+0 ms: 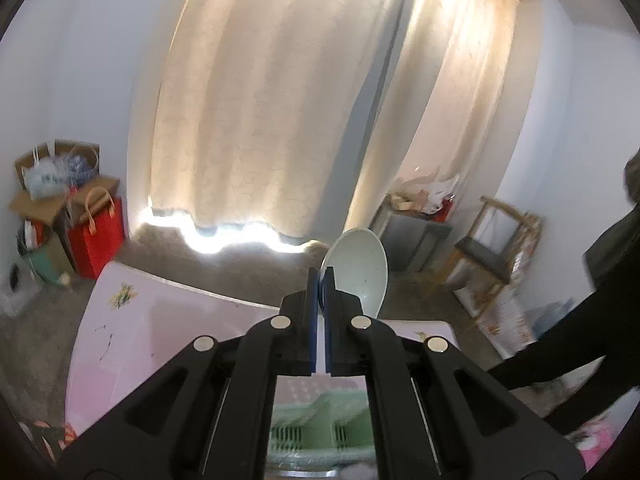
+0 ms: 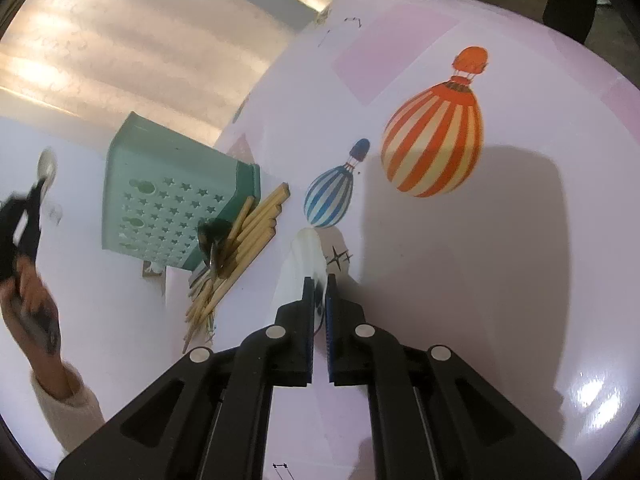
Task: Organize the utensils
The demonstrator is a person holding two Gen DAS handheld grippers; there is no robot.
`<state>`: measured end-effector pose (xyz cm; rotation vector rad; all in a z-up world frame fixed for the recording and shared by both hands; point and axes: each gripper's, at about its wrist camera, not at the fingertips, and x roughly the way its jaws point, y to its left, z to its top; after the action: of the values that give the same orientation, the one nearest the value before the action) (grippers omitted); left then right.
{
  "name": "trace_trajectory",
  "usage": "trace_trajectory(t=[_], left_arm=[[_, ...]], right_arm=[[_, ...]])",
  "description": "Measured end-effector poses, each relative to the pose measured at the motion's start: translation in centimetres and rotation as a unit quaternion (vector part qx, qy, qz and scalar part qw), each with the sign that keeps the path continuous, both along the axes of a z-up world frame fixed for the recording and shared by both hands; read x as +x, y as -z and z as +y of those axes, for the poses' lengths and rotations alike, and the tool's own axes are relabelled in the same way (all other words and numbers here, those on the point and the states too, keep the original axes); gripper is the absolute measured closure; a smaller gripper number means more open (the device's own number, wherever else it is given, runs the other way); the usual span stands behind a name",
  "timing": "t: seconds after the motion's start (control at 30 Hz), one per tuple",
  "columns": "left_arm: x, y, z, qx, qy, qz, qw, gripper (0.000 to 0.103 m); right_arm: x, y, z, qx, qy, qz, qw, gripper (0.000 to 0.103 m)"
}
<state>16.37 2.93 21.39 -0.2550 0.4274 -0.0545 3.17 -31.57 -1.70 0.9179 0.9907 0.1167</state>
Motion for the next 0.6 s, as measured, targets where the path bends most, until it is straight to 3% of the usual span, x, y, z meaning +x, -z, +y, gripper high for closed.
trace_trajectory(t=[0.2,0.33,0.43,0.5,0.57,0.6], left_arm=[[1.6,1.6,-7.5,0.112,0.008,-0.031,0.9932,0.102],[1.0,4.1,-10.9,0.206,0.012,-0.056,0.9770,0.102],[1.0,5.6,-11.0,0.204,0.039,-0.035,0.9775,0.098],[0.4,6.0,-10.0,0.183,0.044,-0.023,0.9818,0.086],[-0.4,6.2,-9.0,0.165,0.057,-0.013,0.9846,0.055],[-0.9,6.4,-8.6,0.158,0.059,-0.016,0.9856,0.052]], right_arm=[[-0.4,-1.5,0.2,-0.029,0.001,-0.025,0.999,0.098],[-0.4,-3.5,0.3,-0.043,-0.004,-0.052,0.998,0.099],[-0.7,-5.0,-0.1,-0.036,-0.002,-0.070,0.997,0.099],[-0.8,-5.8,-0.4,-0.030,0.000,-0.081,0.996,0.099],[-0.9,-6.7,-0.6,-0.019,0.004,-0.091,0.996,0.099],[-0.9,-7.1,-0.7,-0.015,0.006,-0.096,0.995,0.099]])
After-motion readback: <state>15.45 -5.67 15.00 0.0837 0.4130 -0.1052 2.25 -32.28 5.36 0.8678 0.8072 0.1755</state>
